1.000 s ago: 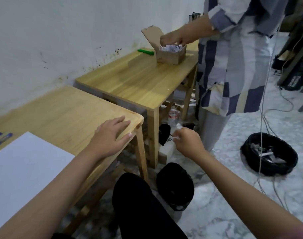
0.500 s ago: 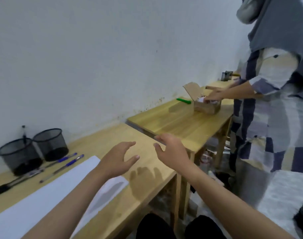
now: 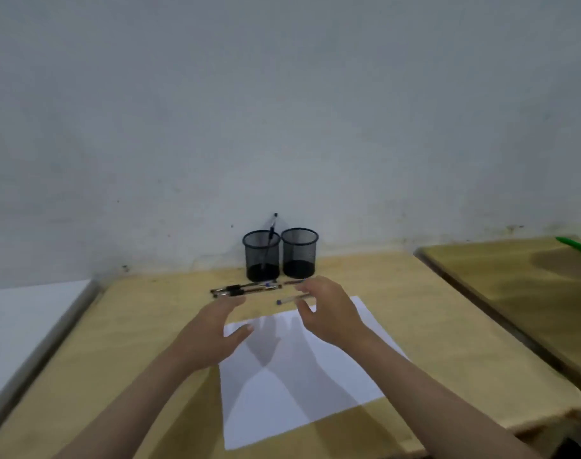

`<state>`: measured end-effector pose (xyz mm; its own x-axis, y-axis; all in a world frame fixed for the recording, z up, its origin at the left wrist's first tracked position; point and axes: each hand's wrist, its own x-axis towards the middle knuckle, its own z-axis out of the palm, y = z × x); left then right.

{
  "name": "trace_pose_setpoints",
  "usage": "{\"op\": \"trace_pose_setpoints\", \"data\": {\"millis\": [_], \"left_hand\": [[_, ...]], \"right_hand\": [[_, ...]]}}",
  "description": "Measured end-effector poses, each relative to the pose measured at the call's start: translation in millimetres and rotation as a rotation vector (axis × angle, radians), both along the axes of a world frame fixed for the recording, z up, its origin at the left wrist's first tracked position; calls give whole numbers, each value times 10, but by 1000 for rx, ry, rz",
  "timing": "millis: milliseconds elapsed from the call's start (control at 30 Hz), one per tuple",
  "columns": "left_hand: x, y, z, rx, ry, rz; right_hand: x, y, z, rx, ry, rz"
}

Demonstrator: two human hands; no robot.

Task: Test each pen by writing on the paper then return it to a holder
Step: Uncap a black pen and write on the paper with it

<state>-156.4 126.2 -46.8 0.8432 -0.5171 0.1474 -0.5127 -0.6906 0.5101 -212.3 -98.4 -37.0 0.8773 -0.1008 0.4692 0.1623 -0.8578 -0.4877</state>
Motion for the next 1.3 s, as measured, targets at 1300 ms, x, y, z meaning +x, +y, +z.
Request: {"op": "trace_pose_setpoints", "data": {"millis": [1300], "left_hand": [[55, 40, 133, -393, -284, 345]], "right_hand": [[892, 608, -108, -141, -311, 455]]}}
